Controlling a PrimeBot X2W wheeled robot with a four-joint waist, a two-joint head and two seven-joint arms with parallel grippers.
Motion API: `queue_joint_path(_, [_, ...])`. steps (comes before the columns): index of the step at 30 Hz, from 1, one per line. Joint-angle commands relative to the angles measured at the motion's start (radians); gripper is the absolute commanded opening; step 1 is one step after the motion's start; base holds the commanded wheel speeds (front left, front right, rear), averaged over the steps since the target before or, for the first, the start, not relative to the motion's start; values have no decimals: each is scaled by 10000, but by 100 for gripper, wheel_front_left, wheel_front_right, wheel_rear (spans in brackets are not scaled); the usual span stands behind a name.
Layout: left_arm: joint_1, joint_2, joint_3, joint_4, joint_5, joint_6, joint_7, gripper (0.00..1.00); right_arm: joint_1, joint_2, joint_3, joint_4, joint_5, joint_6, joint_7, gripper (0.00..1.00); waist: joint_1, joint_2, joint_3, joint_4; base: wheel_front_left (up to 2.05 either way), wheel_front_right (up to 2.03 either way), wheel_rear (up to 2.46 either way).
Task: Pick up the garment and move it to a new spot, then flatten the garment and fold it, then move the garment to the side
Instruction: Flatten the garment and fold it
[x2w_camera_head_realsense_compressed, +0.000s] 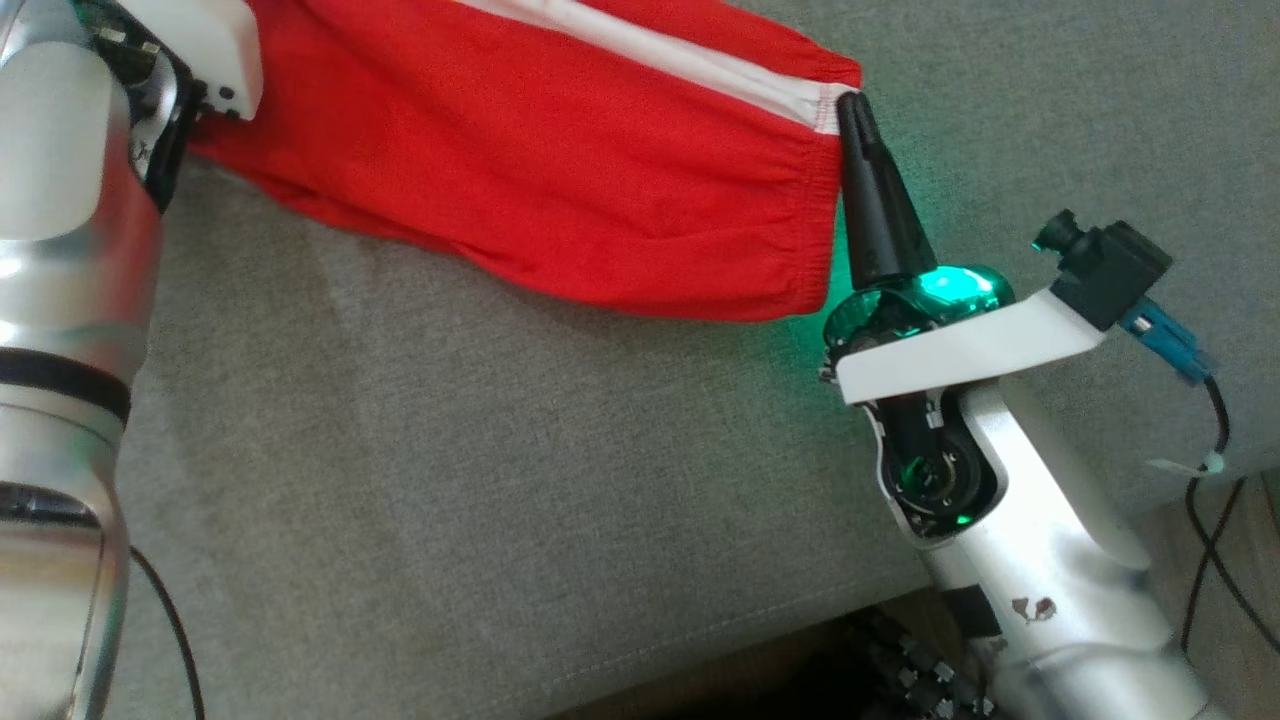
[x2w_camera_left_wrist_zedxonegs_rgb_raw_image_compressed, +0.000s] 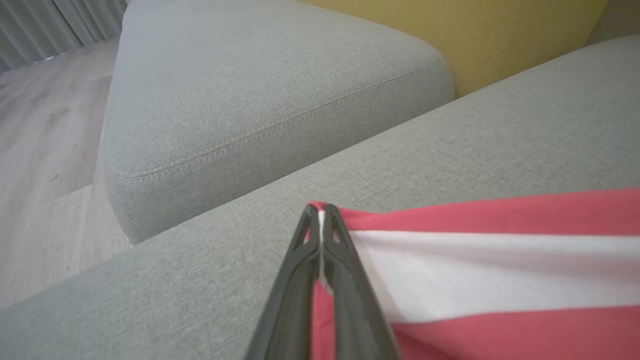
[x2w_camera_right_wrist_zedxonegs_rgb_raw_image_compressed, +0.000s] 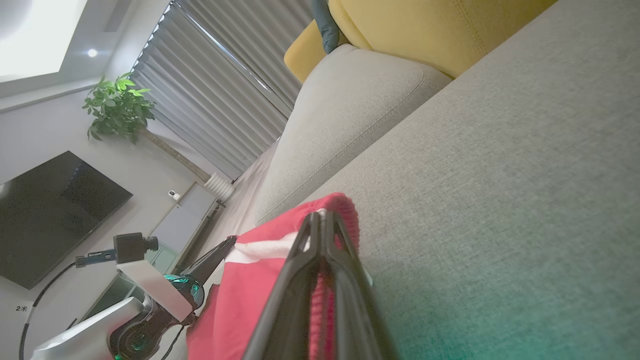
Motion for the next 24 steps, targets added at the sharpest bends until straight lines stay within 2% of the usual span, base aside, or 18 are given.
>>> queue_joint_path(1, [-513,452,137,-83,-88,15,-6,0,-82,157,160,-309,-204,65,-63,0,-1,0,64,-53,0,0,0])
queue_joint_path(2, [-520,438,129,-29,-105,15,-17,0,-86,157,187,-233,-307,65,-63,0,-1,0,75,-60,0,0,0])
queue_joint_path(3, [-520,410,157,2,-155,15,-28,38,-96,157,229,-125,-424,65,-63,20,-1,0,84,-56,0,0,0])
queue_joint_path(4, [-507,370,182,11,-200,18,-37,100,-84,157,203,-45,-400,65,-63,59,-1,0,87,-40,0,0,0])
queue_joint_path(5, [-483,320,189,11,-225,35,-45,100,-90,158,166,-3,-372,65,-63,100,-1,0,86,-13,0,0,0])
queue_joint_path(14, [607,-97,947,-836,-891,586,-60,100,162,158,-937,-103,-1230,65,-63,100,-1,0,-305,401,0,0,0])
queue_joint_path(19, [1354,-406,1001,-692,-1056,569,-61,100,504,158,-1621,-8,-1690,65,-63,100,-1,0,-576,572,0,0,0])
queue_joint_path(24, [1879,-691,1089,-38,-1257,788,-61,100,841,158,-2166,121,-2121,65,-63,100,-1,0,-744,606,0,0,0])
